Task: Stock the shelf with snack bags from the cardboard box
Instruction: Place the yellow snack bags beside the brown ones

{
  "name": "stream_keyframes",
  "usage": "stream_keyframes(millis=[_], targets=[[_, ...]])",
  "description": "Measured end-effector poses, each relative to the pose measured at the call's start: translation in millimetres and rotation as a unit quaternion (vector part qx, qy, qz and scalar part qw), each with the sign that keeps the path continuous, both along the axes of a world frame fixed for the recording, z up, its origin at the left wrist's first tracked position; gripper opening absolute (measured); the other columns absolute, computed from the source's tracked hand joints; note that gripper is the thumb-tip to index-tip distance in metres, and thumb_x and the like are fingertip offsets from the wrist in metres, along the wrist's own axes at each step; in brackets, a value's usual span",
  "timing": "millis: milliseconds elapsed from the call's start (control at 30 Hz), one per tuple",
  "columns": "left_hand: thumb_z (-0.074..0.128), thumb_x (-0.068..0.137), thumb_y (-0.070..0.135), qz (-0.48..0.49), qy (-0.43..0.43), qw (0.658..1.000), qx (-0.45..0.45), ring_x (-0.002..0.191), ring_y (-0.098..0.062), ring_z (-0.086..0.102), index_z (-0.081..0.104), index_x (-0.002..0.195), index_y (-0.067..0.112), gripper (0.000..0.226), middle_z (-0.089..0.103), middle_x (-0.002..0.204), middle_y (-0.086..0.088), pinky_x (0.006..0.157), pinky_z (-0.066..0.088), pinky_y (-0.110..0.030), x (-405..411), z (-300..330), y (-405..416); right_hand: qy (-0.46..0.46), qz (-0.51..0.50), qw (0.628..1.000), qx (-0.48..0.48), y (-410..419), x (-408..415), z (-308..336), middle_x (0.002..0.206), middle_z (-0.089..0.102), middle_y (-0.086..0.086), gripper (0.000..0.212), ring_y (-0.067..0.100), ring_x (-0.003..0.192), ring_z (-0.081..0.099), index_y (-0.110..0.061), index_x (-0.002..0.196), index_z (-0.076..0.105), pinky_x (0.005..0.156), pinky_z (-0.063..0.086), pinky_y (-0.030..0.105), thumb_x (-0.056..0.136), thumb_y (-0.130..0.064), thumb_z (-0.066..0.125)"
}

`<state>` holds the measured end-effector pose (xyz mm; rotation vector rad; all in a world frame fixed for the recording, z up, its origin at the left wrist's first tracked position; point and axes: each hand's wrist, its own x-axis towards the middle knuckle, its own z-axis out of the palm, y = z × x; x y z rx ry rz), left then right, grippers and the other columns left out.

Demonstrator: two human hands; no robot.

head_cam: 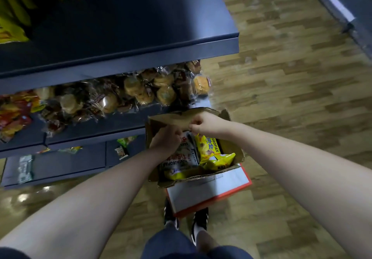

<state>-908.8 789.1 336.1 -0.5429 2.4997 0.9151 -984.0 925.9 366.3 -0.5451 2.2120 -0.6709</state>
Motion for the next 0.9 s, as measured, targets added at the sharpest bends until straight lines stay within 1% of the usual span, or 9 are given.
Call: stream_keyframes(millis=[100,233,333,433,533,700,767,833,900], targets=[[0.040,0.087,0.012,0.014,-0.022,0.999,0.036,0.086,-0.024,0.062,0.059,0.089,0.017,0.020,0.067,0.095,-0.007,0.081,0.051,-0.039,0,-19,-6,-0.034,0.055,0.995,0.074,3,2,-21,0.095,0.069,0.013,0.028,0.024,0.083,0.060,-0.003,0.103,0.065,0.068,0.045,0.029,0.089,-0.027,0.059],[0.038,0.093,0.008,0.013,-0.068,0.995,0.073,0.098,-0.030,0.061,0.062,0.101,0.010,0.026,0.064,0.108,-0.016,0.085,0.048,-0.036,2,-40,-5,-0.080,0.181,0.953,0.231,8,16,-36,0.098,0.066,0.012,0.052,0.027,0.087,0.057,-0.005,0.124,0.057,0.067,0.044,0.030,0.086,-0.039,0.065],[0.043,0.095,0.007,-0.005,-0.107,0.991,0.081,0.110,-0.030,0.058,0.063,0.111,0.002,0.026,0.062,0.117,-0.018,0.088,0.045,-0.029,4,-54,-6,-0.032,0.246,0.921,0.301,8,25,-56,0.121,0.061,0.015,0.045,0.032,0.110,0.057,-0.006,0.127,0.054,0.084,0.047,0.028,0.087,-0.026,0.061],[0.045,0.095,0.009,-0.038,-0.149,0.985,0.079,0.111,-0.028,0.058,0.063,0.113,0.002,0.027,0.063,0.117,-0.015,0.084,0.042,-0.022,7,-68,-9,-0.028,0.260,0.899,0.350,12,26,-75,0.127,0.051,0.018,0.037,0.037,0.117,0.050,-0.005,0.123,0.051,0.088,0.045,0.033,0.088,-0.013,0.053],[0.044,0.094,0.006,-0.056,-0.184,0.976,0.101,0.107,-0.030,0.057,0.062,0.104,0.005,0.020,0.061,0.107,-0.017,0.089,0.043,-0.030,11,-80,-9,-0.018,0.258,0.892,0.370,22,28,-89,0.131,0.044,0.014,0.041,0.037,0.121,0.046,-0.010,0.129,0.045,0.090,0.046,0.043,0.088,-0.009,0.048],[0.048,0.091,0.004,-0.081,-0.221,0.967,0.100,0.079,-0.023,0.051,0.050,0.071,0.013,0.022,0.048,0.072,-0.007,0.072,0.039,-0.030,17,-91,-8,0.051,0.224,0.908,0.349,31,28,-100,0.126,0.056,0.006,0.036,0.030,0.117,0.055,-0.019,0.125,0.049,0.079,0.041,0.033,0.090,-0.010,0.049],[0.050,0.091,0.008,-0.103,-0.252,0.957,0.100,0.098,-0.028,0.055,0.058,0.095,0.010,0.009,0.055,0.089,-0.012,0.085,0.043,-0.033,19,-93,-6,0.066,0.223,0.910,0.344,31,24,-100,0.122,0.059,0.005,0.035,0.029,0.114,0.058,-0.020,0.121,0.054,0.076,0.038,0.031,0.089,-0.008,0.049],[0.051,0.092,0.010,-0.118,-0.269,0.951,0.097,0.113,-0.029,0.053,0.053,0.123,0.008,0.031,0.056,0.119,-0.016,0.092,0.043,-0.032,19,-94,-4,0.074,0.229,0.908,0.343,30,20,-98,0.120,0.061,0.004,0.039,0.030,0.112,0.059,-0.022,0.122,0.056,0.075,0.038,0.031,0.088,-0.005,0.048],[0.051,0.093,0.010,-0.131,-0.259,0.953,0.087,0.120,-0.030,0.049,0.047,0.132,0.007,0.039,0.048,0.134,-0.016,0.094,0.042,-0.030,20,-97,-3,0.083,0.238,0.906,0.339,27,16,-94,0.120,0.062,0.004,0.040,0.031,0.110,0.060,-0.022,0.123,0.056,0.075,0.038,0.031,0.089,-0.004,0.047]])
